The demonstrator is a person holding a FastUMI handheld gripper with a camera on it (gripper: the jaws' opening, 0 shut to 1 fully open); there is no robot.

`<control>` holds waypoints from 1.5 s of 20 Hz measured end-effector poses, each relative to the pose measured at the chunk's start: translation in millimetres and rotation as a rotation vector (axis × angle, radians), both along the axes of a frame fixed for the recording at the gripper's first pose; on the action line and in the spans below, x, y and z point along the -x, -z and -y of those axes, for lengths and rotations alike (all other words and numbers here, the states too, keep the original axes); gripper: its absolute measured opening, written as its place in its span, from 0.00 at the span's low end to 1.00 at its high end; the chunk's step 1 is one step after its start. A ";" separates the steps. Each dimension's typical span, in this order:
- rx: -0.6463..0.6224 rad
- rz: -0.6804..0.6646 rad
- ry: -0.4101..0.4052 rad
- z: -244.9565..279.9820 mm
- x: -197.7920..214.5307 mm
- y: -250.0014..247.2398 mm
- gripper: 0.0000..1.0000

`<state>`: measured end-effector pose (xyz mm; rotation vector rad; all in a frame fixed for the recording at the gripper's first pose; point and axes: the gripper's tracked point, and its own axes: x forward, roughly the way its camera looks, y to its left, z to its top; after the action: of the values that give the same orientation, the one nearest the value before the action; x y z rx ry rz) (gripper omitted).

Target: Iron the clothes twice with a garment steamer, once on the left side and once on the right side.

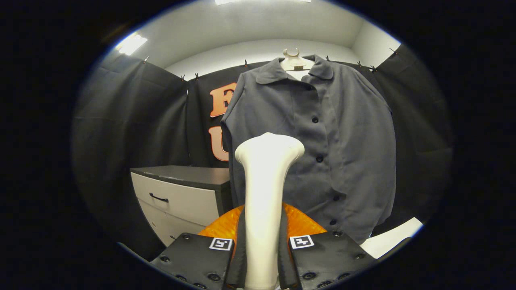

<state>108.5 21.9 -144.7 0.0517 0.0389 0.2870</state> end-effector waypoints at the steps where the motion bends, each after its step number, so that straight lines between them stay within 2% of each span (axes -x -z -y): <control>1: -0.007 0.015 0.005 6.0 0.6 -15.4 0.38; 6: -0.011 0.089 0.042 40.2 -6.5 -81.9 0.38; 11: 0.001 0.131 0.101 85.5 -31.5 -117.1 0.38; 14: 0.028 0.136 0.154 116.2 -49.0 -122.4 0.38; 20: -0.006 0.127 0.223 158.7 -91.8 -131.3 0.38; 30: 0.023 0.094 0.237 165.1 -110.7 -113.2 0.38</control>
<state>219.2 -143.2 -31.5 0.0200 -0.0570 0.0520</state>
